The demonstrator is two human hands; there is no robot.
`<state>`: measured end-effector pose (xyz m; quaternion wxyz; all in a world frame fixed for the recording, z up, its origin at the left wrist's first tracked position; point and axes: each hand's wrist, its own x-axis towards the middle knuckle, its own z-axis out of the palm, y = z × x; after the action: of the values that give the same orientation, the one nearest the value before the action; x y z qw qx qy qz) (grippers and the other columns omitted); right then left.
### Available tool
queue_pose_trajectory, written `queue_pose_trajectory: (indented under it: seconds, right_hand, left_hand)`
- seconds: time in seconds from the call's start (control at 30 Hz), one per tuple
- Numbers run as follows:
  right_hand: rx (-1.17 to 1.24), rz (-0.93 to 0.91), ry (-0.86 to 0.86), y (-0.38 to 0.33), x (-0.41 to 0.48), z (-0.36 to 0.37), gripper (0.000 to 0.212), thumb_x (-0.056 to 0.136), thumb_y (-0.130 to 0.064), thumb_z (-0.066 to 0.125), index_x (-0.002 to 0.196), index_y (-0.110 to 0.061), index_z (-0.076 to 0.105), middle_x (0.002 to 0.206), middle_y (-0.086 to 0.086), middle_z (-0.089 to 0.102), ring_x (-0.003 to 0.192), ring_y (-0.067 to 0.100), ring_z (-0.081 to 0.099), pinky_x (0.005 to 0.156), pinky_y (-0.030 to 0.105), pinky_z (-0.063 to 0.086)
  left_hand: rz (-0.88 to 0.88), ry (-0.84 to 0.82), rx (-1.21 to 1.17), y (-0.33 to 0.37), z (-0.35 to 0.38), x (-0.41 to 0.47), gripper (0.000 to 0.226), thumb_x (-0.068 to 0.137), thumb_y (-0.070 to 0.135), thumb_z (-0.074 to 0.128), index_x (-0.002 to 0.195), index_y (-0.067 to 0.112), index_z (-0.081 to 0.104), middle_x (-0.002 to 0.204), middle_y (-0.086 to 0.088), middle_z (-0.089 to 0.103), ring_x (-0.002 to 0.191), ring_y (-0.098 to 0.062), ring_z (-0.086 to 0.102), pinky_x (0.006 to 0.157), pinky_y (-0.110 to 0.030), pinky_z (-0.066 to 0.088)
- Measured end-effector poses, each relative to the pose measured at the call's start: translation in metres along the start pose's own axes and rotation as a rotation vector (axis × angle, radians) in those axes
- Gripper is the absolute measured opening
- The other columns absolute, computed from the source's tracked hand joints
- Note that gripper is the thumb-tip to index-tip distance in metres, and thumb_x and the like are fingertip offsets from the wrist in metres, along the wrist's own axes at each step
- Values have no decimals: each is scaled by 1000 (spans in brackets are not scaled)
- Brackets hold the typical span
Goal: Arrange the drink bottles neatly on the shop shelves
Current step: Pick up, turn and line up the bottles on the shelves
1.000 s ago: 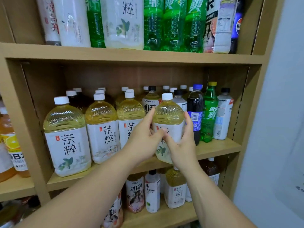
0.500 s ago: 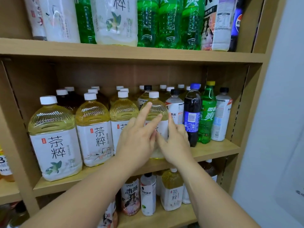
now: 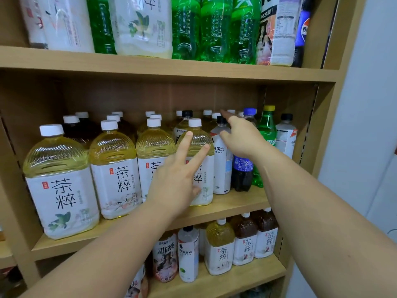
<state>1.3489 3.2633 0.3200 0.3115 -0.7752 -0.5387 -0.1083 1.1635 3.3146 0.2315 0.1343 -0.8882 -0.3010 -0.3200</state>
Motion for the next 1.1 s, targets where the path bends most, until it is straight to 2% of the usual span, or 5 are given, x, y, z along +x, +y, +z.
queue_pose_trajectory:
  seconds: [0.17,0.4,0.63,0.9,1.1]
  right_hand:
    - [133,0,203,-2,-5,-4,31,94,-37,66,118,-20,57,105,3,68,95,27,64,79,41,55]
    - [195,-60,243,6,-28,-9,40,93,-37,71,127,-20,62,108,-10,58,99,10,55,78,23,38]
    - [136,-112,203,14,-54,-15,17,97,-38,63,94,-22,58,83,-6,49,72,6,44,60,22,30]
    - [209,-63,318,11,-84,-34,17,101,-40,57,99,-23,58,78,-14,45,70,2,43,59,19,27]
    - [312,-78,230,-3,-108,-51,16,100,-37,60,99,-21,63,72,-7,49,66,7,45,58,24,33]
  left_hand:
    - [3,-8,15,-1,2,0,112,85,45,78,158,46,-8,165,5,-29,134,-20,42,84,-28,52]
    - [-7,-17,14,0,7,2,116,83,39,81,158,44,-7,165,2,-31,115,-18,54,75,-28,57]
    - [-25,-50,6,3,6,3,117,83,37,82,159,43,-7,164,2,-34,113,-20,55,78,-31,58]
    - [-54,-98,-116,4,-1,0,105,88,39,75,160,44,-2,163,9,-36,91,-12,55,65,-26,54]
    - [-83,-31,-599,14,-18,-33,57,99,52,52,153,39,37,165,16,19,96,-7,62,87,-32,53]
